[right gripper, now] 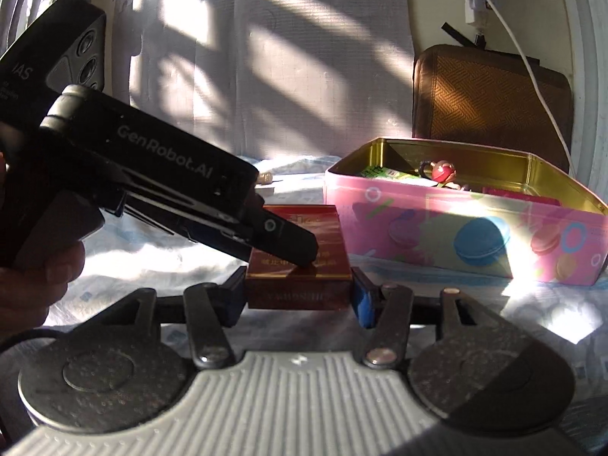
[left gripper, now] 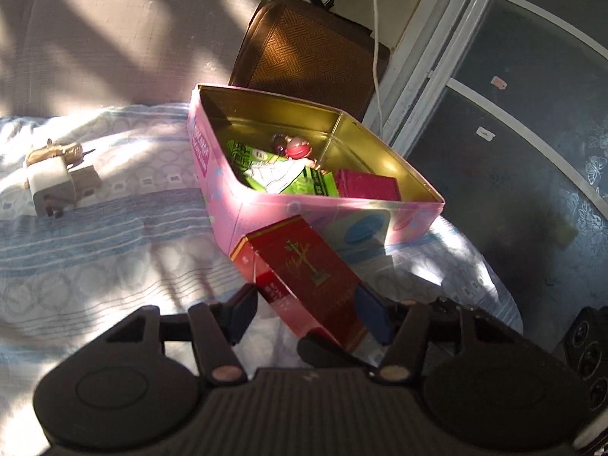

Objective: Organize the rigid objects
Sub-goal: 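Carry the red cigarette box into the pink tin and open the right tool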

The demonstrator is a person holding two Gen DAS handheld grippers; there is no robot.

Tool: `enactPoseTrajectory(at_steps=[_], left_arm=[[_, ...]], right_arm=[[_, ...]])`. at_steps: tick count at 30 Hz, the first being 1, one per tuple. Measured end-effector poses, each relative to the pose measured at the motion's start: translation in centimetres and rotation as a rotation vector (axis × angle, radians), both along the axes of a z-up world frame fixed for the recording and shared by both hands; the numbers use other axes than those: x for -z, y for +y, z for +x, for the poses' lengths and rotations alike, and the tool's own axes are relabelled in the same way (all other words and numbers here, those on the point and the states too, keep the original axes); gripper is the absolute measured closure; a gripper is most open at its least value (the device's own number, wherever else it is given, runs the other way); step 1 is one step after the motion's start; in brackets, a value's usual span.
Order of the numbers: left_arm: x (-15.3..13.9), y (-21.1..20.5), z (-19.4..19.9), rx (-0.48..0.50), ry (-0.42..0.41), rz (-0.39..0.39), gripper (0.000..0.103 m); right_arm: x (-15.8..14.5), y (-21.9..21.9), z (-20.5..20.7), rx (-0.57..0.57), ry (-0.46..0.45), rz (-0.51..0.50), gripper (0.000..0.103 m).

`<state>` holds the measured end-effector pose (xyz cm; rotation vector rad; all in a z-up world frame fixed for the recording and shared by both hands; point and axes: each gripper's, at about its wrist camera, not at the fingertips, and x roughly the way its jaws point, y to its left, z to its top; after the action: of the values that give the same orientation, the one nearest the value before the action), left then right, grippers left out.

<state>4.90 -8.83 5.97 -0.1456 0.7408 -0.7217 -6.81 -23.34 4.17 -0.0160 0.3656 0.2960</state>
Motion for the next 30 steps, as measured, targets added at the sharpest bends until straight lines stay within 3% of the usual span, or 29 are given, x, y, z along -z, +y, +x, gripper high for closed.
enactPoseTrajectory(at_steps=[3, 6, 9, 11, 14, 16, 22, 27, 30], left_arm=[[-2.3, -2.3, 0.5, 0.031, -0.092, 0.024, 0.046], [-3.3, -5.0, 2.9, 0.048, -0.115, 0.036, 0.044], [-3.7, -7.8, 5.8, 0.050, -0.103, 0.056, 0.038], [-3.5, -9.5, 7.7, 0.034, -0.083, 0.087, 0.022], [-2.6, -11.1, 10.4, 0.003, -0.003, 0.120, 0.018], [-2.2, -11.1, 11.4, -0.029, 0.046, 0.114, 0.013], [-1.8, -8.7, 11.8, -0.087, 0.036, 0.084, 0.007], [-2.7, -6.0, 11.1, -0.140, -0.033, 0.077, 0.007], [-3.1, -4.2, 11.1, -0.189, -0.045, 0.059, 0.007]], right_arm=[[-1.4, -1.2, 0.1, 0.047, -0.104, 0.043, 0.046], [-2.7, -2.3, 1.9, 0.115, -0.120, 0.053, 0.046], [-3.4, -4.2, 5.0, 0.175, -0.086, 0.087, 0.046], [-3.9, -5.1, 7.1, 0.206, -0.046, 0.083, 0.046], [-4.2, -6.7, 10.2, 0.222, 0.052, 0.100, 0.045], [-4.3, -7.6, 11.7, 0.215, 0.104, 0.114, 0.045], [-3.9, -9.0, 14.4, 0.249, 0.193, 0.082, 0.045], [-3.9, -8.5, 14.8, 0.272, 0.187, -0.021, 0.045], [-3.7, -8.0, 15.9, 0.344, 0.146, -0.102, 0.043]])
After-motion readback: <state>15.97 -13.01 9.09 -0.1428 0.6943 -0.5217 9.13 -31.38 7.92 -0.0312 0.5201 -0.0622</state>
